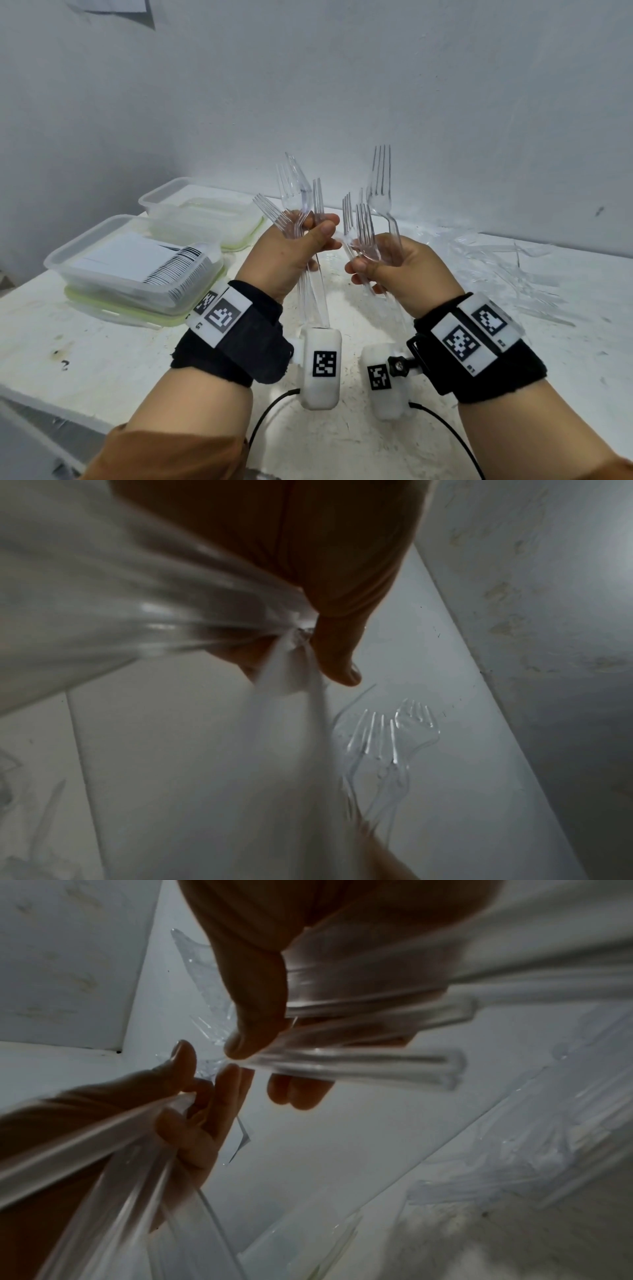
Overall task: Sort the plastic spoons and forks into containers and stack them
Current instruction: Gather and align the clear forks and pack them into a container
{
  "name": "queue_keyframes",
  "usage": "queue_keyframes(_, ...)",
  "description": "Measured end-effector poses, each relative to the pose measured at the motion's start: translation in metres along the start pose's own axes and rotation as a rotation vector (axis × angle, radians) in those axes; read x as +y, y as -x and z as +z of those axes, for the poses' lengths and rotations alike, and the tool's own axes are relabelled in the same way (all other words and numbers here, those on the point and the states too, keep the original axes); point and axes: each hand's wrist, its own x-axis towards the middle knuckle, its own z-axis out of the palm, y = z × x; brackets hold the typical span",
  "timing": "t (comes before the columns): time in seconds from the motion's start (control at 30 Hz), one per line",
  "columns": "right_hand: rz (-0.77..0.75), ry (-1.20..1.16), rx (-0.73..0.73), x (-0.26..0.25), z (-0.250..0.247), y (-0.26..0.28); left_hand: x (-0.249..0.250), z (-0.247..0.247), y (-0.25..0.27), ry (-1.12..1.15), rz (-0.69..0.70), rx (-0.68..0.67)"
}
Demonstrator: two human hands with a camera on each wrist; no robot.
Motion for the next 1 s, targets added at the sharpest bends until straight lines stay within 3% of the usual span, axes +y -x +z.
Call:
queue_keyframes(0.17,0.011,0.018,-0.01,0.001,0.0,0.0,-0.001,0.0,-0.003,-0.01,-0.039,0.029)
queue_keyframes(0.47,0.003,0.03,0.14,-0.006,-0.015,-0.006,0.003,0.0,-0.004,0.005,-0.049,0.012)
queue_keyframes(0.73,-0.002,0.173,0.095,-0.008,-0.014,-0.005,0.001,0.003,-0.005,0.012,-0.072,-0.003)
queue_keyframes(1.0,-0.03,0.014,0.104,-0.011,-0.013,-0.006,0.003,0.005,-0.006,0.006,-0.054,-0.015)
